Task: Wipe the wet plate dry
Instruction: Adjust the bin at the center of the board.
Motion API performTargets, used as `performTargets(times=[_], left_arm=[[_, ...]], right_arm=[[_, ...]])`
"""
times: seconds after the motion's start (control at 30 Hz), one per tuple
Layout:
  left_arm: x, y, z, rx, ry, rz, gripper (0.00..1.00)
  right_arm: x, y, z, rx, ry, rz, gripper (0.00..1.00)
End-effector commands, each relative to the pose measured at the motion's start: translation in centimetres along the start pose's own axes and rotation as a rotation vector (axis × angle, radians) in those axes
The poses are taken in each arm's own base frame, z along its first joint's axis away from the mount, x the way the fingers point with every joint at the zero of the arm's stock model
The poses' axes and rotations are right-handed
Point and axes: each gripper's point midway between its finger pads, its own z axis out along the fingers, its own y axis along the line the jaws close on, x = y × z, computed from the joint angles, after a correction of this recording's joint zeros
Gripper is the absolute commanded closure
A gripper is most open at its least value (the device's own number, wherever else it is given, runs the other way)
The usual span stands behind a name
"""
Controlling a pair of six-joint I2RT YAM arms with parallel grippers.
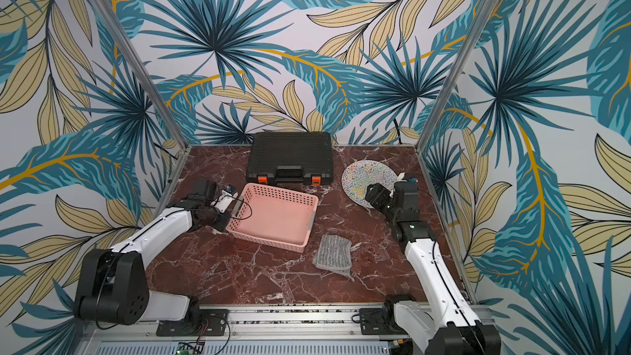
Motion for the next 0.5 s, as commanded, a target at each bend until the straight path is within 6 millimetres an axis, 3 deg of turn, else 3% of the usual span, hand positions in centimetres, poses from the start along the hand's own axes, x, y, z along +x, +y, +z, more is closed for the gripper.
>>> performTargets(times=[0.0, 0.17, 0.3, 0.37, 0.47], left_arm=[[0.1, -3.5, -0.2, 0.158, -0.037, 0.064, 0.77], [0.4, -7.3, -2.2, 0.345, -0.075, 0.129, 0.71], [-0.5, -6.6, -3.0, 0.290, -0.140, 0.161, 0.57], [-1.5, -5.4, -3.3, 0.218, -0.180, 0.162, 0.40], [-3.8, -3.4, -3.9, 0.104, -0.262, 0.135, 0.01]], right_arm=[[0.1, 0.1, 0.0, -0.009, -0.011, -0.041, 0.15], [-0.7, -0.4, 0.1, 0.025, -0.045, -0.062, 0.15], [-1.1, -0.9, 0.8, 0.067, -0.055, -0.088, 0.15], [-1.2, -0.8, 1.1, 0.055, -0.073, -0.104, 0.15], [-1.1, -0.6, 1.6, 0.050, -0.110, -0.157, 0.14]])
